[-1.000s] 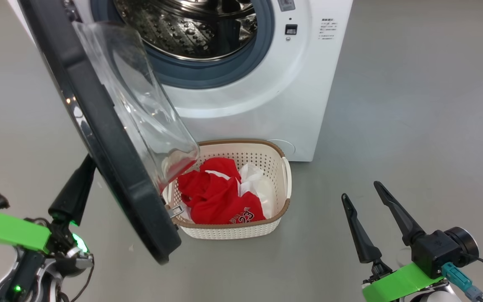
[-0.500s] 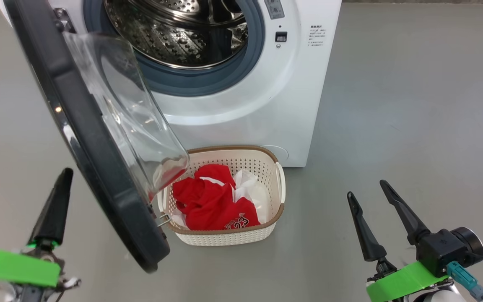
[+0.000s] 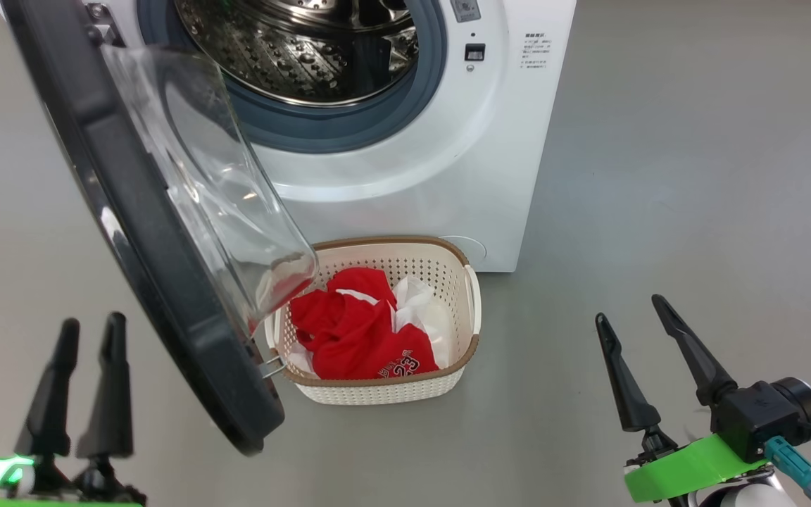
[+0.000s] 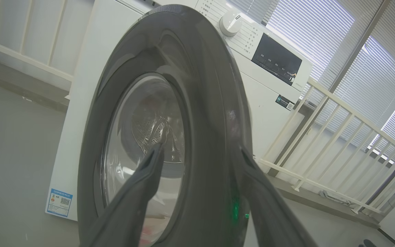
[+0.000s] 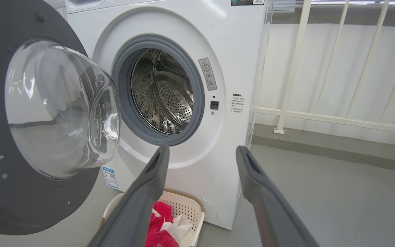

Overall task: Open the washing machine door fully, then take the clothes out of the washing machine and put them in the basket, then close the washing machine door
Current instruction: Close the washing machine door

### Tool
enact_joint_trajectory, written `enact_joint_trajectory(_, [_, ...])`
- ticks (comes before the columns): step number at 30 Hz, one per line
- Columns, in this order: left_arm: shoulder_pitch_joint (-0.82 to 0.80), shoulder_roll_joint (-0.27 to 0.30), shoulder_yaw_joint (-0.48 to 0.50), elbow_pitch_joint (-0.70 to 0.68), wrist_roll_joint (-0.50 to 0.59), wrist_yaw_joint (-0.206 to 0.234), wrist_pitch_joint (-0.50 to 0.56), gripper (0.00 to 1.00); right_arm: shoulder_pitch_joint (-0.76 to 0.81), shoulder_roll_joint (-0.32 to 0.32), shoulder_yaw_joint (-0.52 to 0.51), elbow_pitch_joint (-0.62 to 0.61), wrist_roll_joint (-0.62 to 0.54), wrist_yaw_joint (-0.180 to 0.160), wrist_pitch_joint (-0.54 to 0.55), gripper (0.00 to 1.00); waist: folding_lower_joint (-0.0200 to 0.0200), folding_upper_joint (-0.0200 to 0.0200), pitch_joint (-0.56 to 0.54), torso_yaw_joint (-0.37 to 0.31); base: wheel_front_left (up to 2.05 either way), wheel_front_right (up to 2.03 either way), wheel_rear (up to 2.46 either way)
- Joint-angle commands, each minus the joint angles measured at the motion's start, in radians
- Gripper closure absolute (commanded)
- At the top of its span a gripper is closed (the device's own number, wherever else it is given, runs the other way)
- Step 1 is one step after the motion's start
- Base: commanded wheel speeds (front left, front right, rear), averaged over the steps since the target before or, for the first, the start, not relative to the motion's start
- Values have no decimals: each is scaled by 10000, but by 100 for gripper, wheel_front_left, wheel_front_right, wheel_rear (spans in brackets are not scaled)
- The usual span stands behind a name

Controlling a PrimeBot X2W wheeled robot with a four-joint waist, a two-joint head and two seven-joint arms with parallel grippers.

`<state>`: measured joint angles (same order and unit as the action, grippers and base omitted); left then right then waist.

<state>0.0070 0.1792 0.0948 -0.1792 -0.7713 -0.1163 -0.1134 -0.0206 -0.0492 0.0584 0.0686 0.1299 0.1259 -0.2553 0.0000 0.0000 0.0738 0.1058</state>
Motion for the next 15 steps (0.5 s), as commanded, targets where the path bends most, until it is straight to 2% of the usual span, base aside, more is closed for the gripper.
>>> enact_joint_trajectory(1, [-17,261,191,-264,392,-96,-277,0,-106,-11,158,-330,-11,48,-65,0,0,0,26,-11,0,0,0])
enact_joint_trajectory(7, [383,433,-338,-174,1603,-119,-1126,0,4,-11,34,-612,-86,48,-65,0,0,0,98,-78,0,0,0])
enact_joint_trajectory(15, [855,444,-475,-115,2549,-128,-1431,0,303,-10,-127,-966,-123,48,-65,0,0,0,170,-140,0,0,0])
